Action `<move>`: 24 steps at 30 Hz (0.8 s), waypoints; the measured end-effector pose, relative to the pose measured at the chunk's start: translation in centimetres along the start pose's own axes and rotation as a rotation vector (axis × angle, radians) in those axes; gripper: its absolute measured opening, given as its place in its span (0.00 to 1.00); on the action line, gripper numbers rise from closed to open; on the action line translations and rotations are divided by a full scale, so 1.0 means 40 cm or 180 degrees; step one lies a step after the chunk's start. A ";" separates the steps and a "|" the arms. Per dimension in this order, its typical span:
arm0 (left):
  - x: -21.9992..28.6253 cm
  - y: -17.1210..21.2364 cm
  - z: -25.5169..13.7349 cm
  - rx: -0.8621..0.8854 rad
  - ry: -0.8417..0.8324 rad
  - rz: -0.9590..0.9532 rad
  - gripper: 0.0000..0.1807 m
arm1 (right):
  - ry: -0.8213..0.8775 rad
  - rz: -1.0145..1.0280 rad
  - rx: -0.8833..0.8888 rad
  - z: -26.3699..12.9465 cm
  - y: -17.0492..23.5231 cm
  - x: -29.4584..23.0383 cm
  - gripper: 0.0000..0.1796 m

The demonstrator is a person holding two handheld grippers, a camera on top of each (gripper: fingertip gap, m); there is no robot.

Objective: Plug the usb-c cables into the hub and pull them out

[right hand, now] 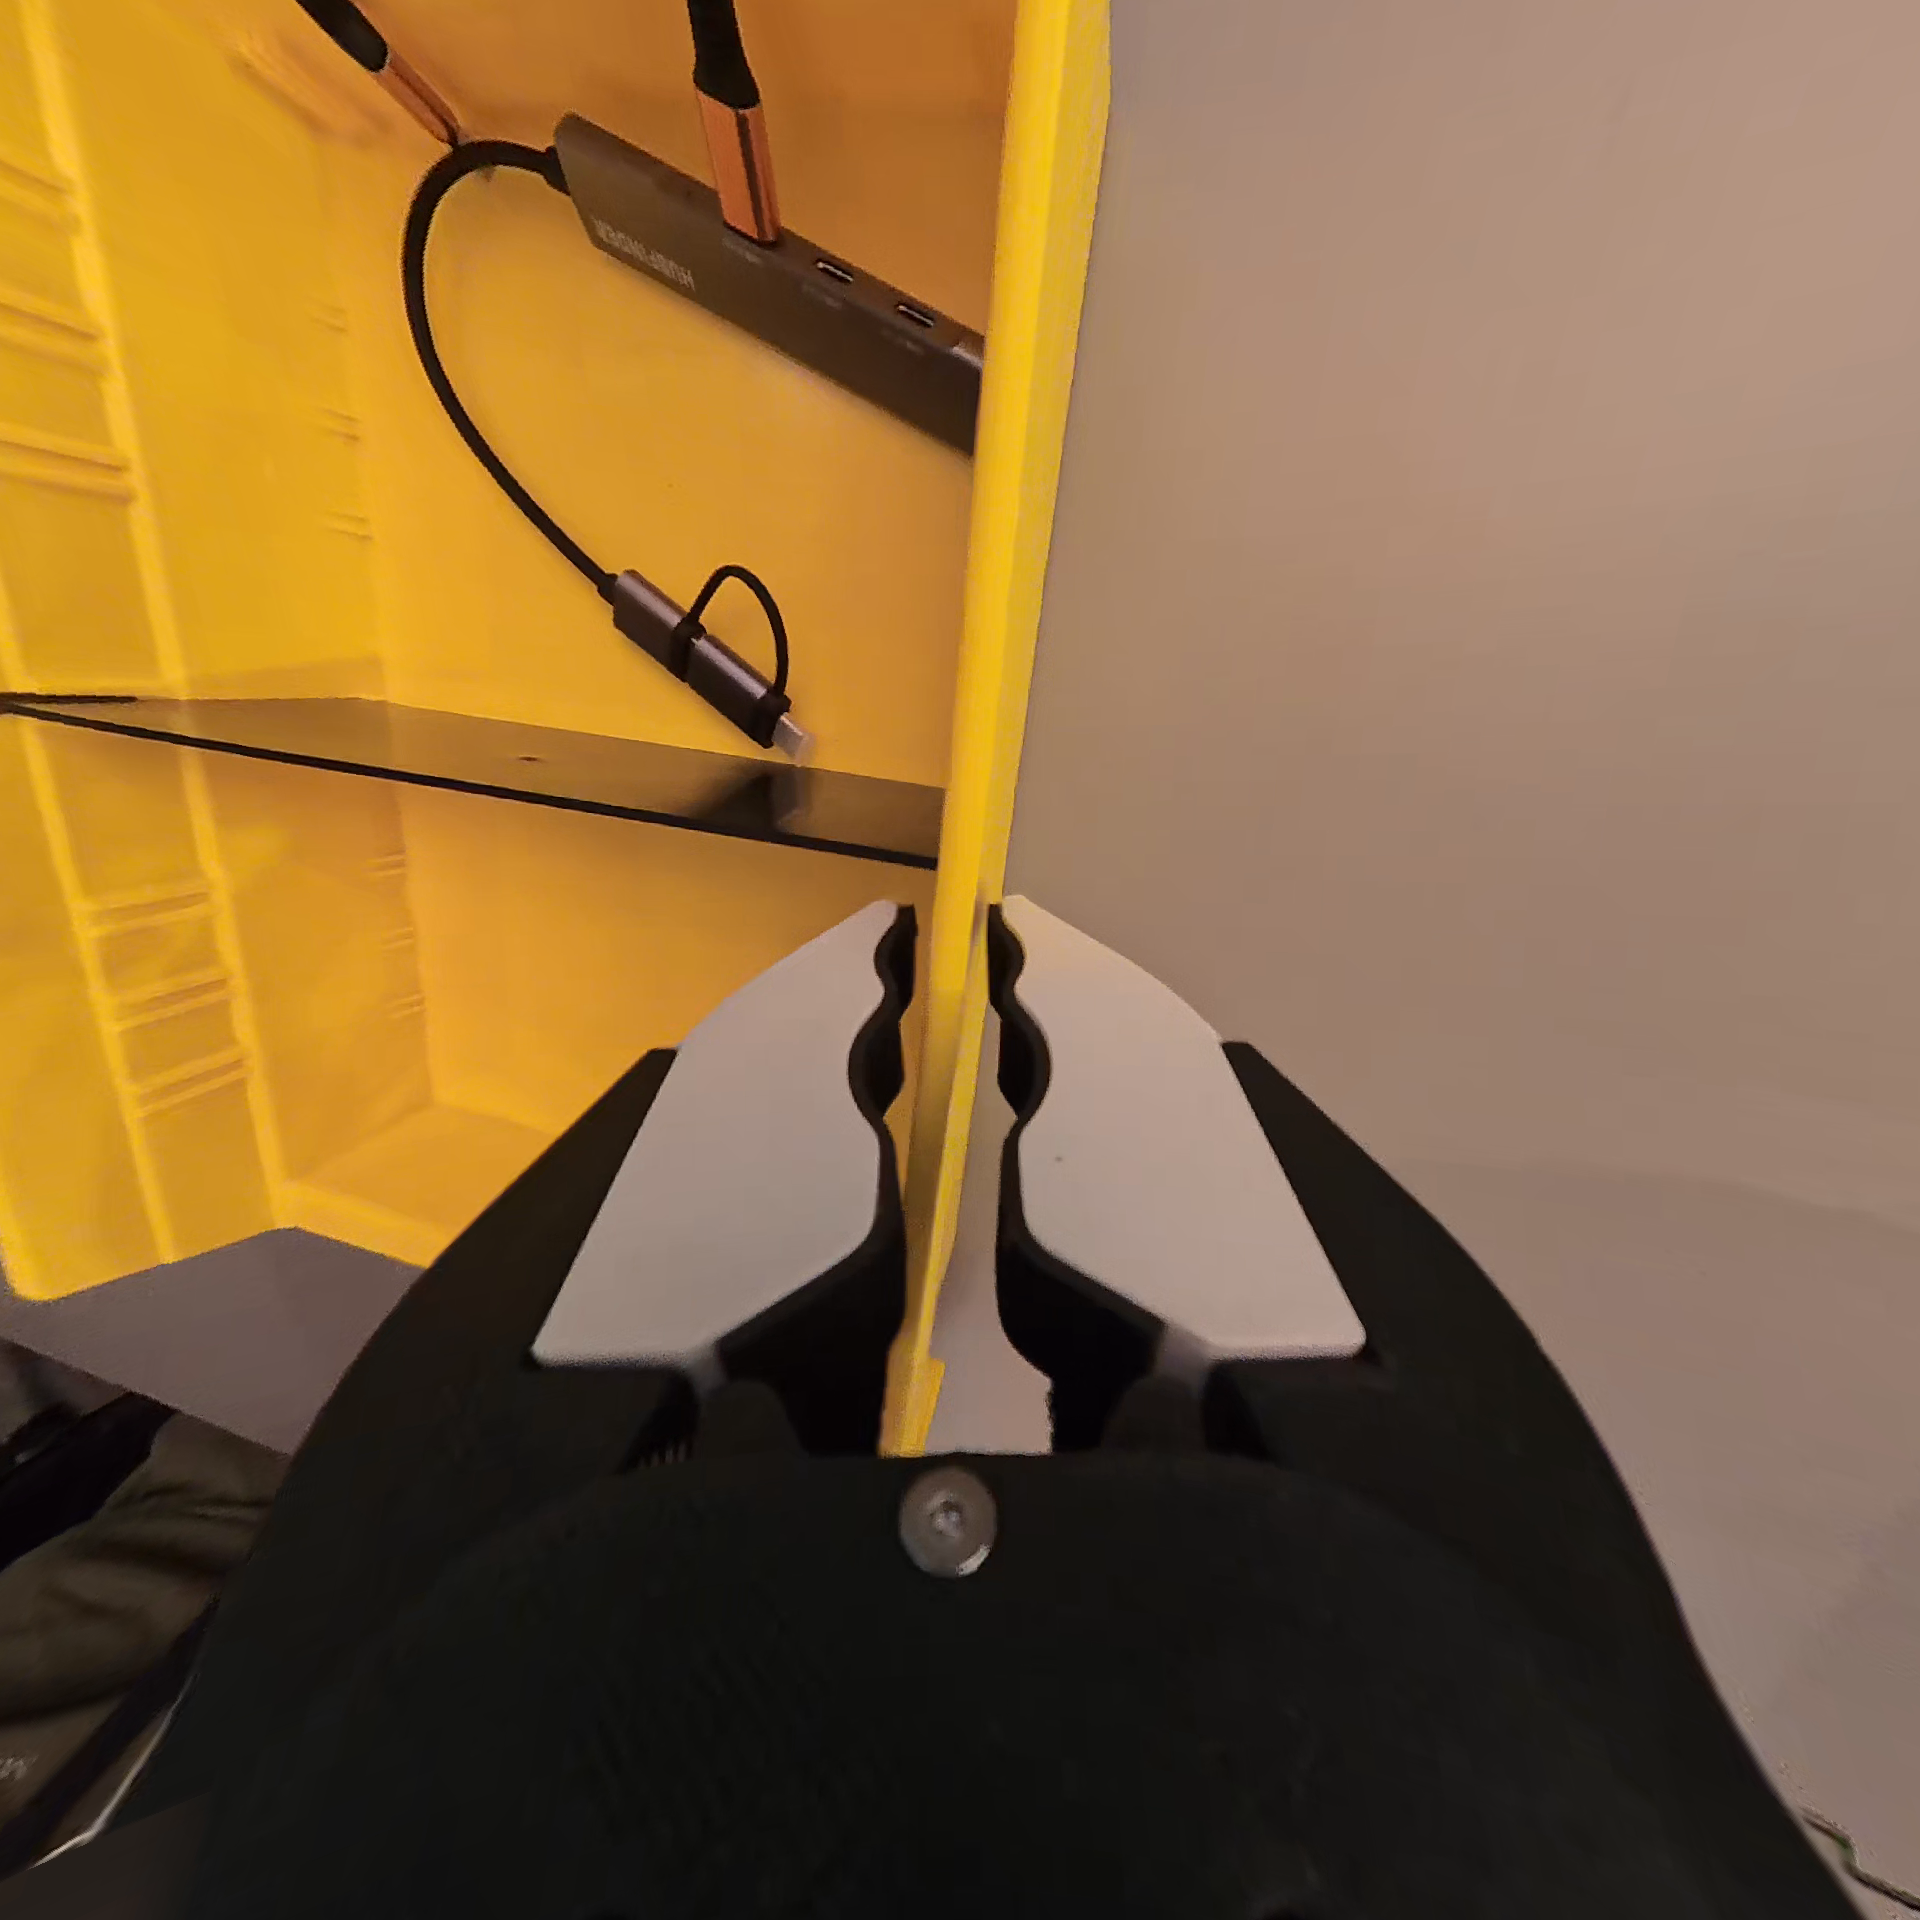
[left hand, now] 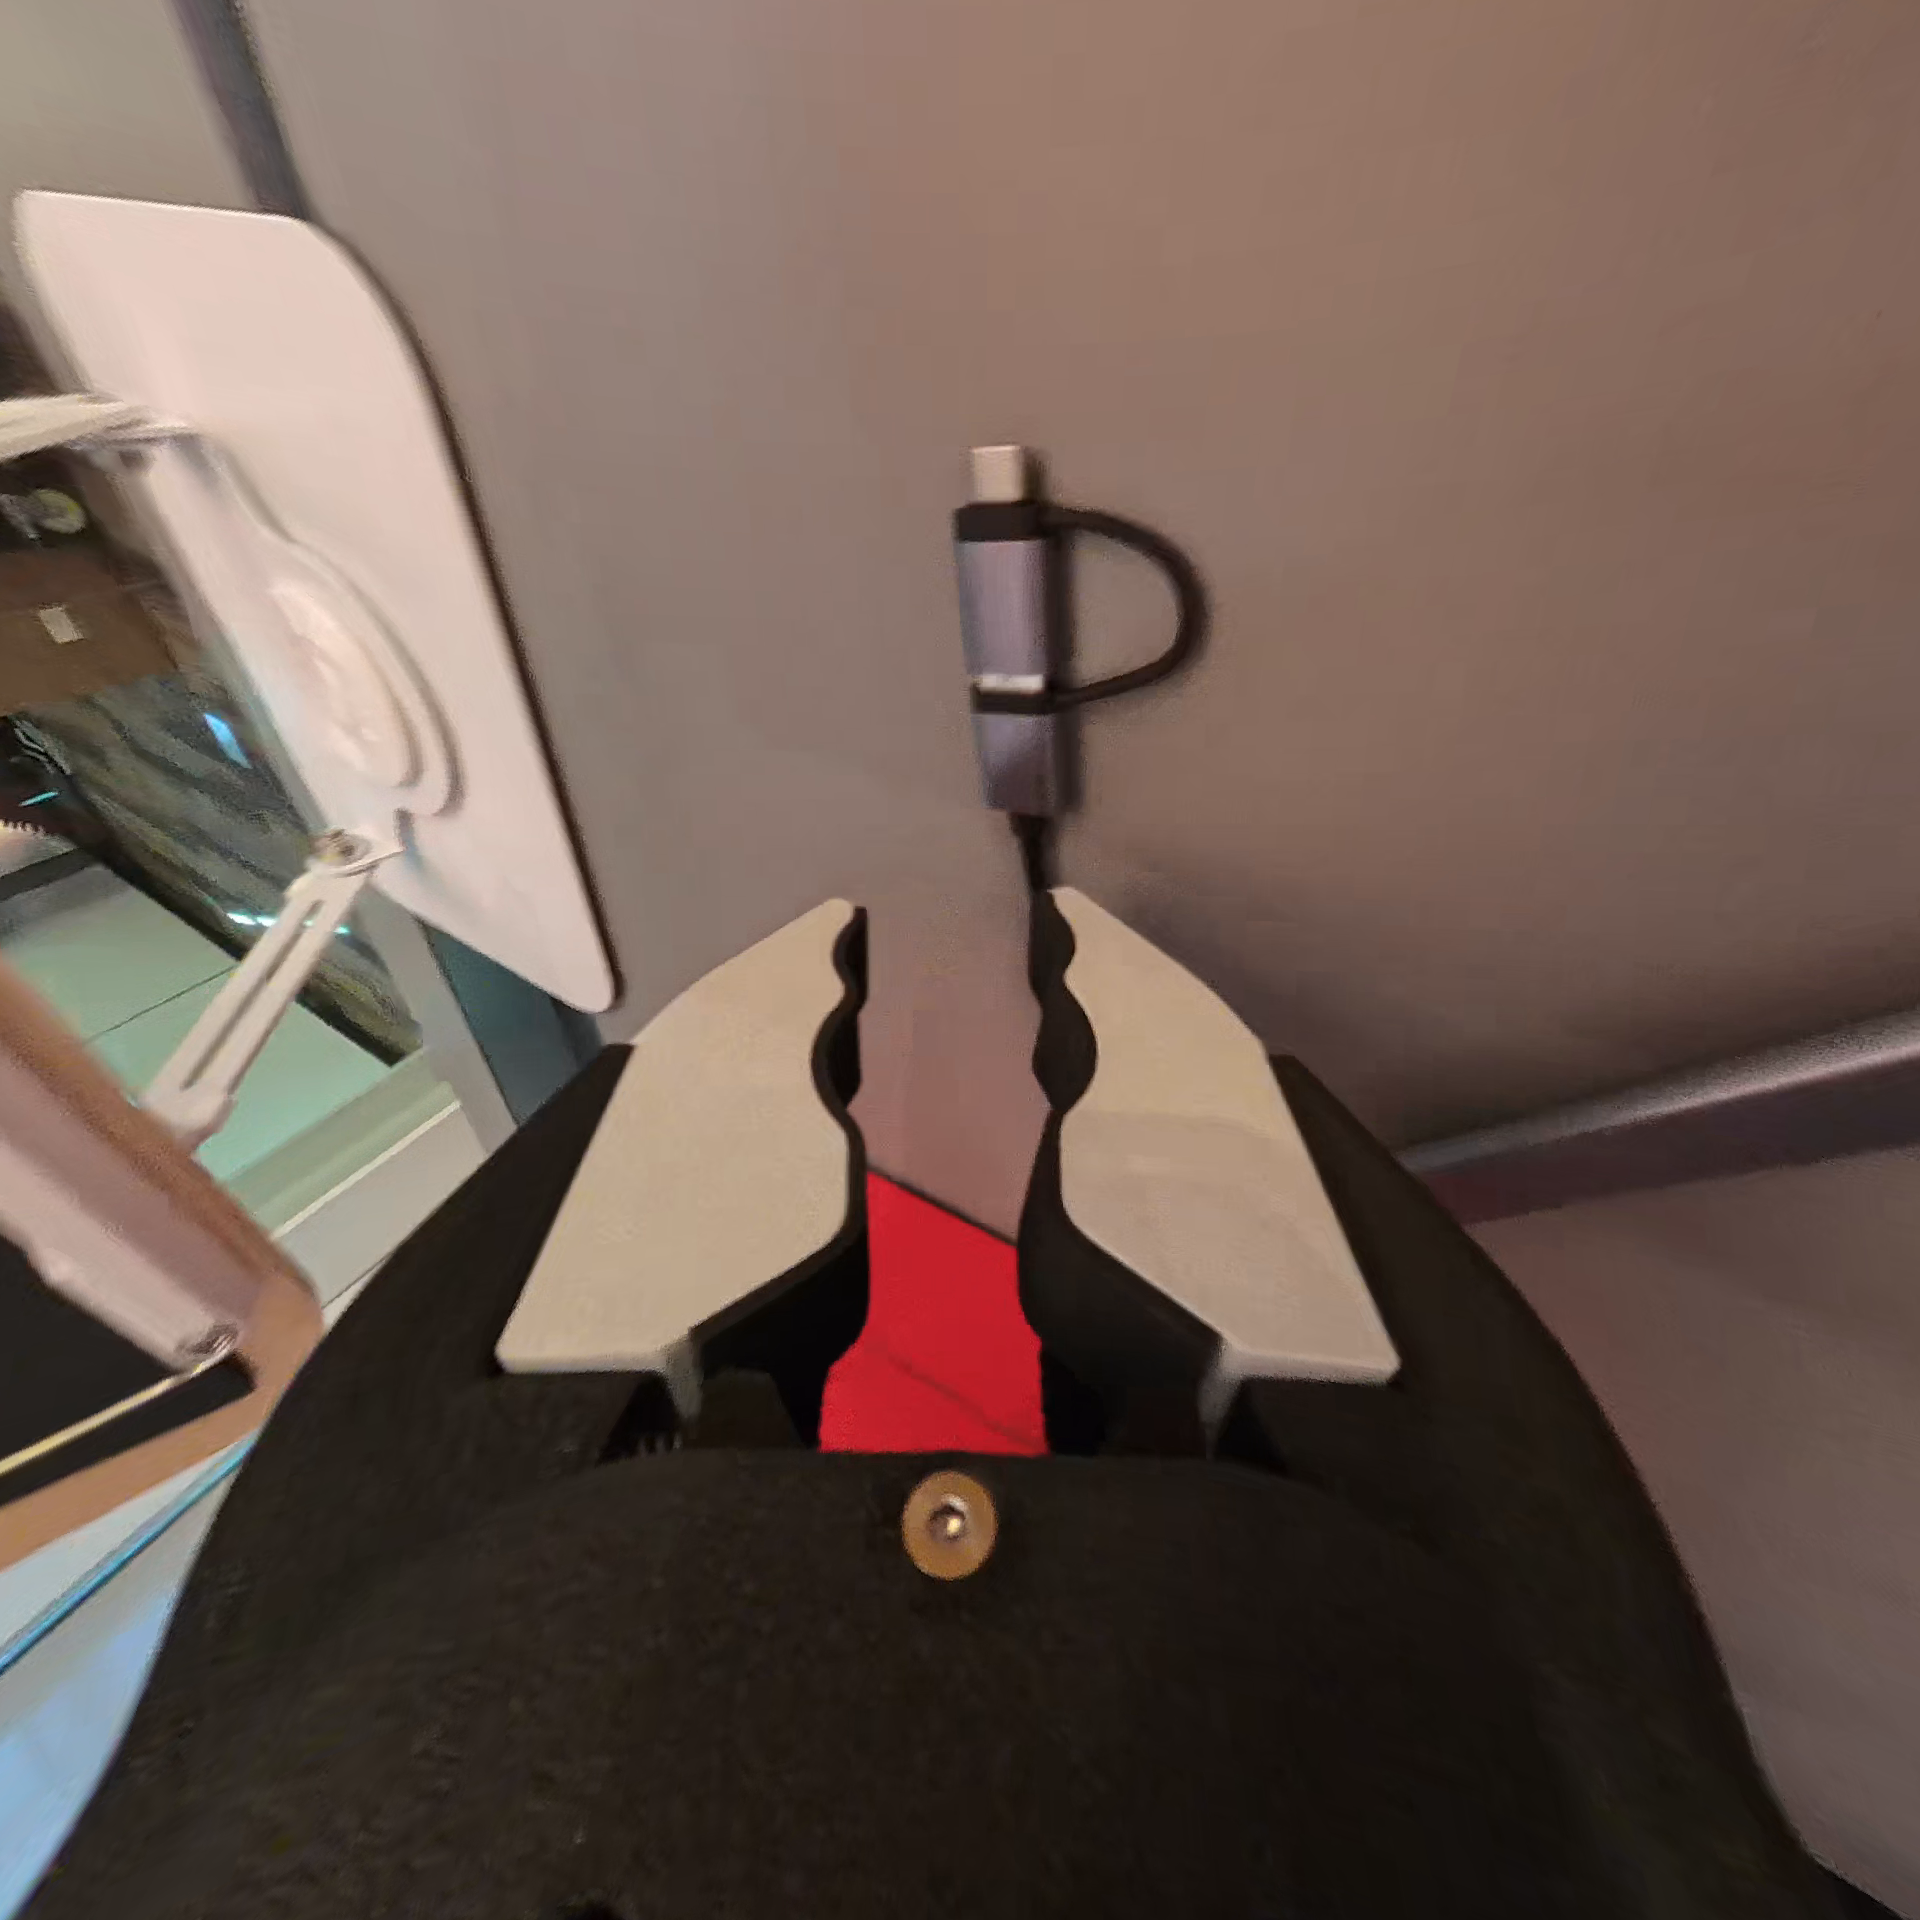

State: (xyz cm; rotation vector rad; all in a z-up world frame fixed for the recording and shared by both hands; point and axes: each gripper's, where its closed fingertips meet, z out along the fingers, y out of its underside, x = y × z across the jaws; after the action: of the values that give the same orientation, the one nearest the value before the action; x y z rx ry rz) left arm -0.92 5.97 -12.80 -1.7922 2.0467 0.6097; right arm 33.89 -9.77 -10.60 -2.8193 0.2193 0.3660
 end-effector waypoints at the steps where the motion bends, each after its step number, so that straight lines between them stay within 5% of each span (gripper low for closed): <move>1: -0.022 0.003 -0.030 0.0071 -0.0058 -0.0103 0.21 | -0.0035 0.0037 0.0043 -0.007 -0.004 -0.005 0.09; 7: -0.192 0.119 -0.408 0.0771 -0.0975 -0.0952 0.18 | 0.0232 0.0031 0.0691 -0.117 -0.051 -0.007 0.20; 11: -0.163 0.299 -0.567 0.1180 -0.1069 -0.1422 0.15 | 0.0431 -0.0190 0.1559 -0.252 -0.115 -0.044 0.25; 14: -0.119 0.486 -0.541 0.0847 -0.1216 -0.1584 0.13 | 0.0344 -0.0567 0.2212 -0.347 -0.154 -0.120 0.25; 18: -0.038 0.710 -0.392 0.0064 -0.0954 -0.1748 0.13 | 0.0456 -0.1042 0.2915 -0.438 -0.194 -0.206 0.25; 24: 0.089 0.751 -0.220 0.0223 0.0261 -0.2035 0.16 | 0.0595 -0.1387 0.3166 -0.454 -0.220 -0.281 0.25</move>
State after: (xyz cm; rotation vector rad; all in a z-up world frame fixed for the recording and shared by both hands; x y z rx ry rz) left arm -31.01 1.49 -4.58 -2.2855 1.3798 0.2714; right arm 28.88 -5.69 11.58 -1.8330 -0.1501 -0.1031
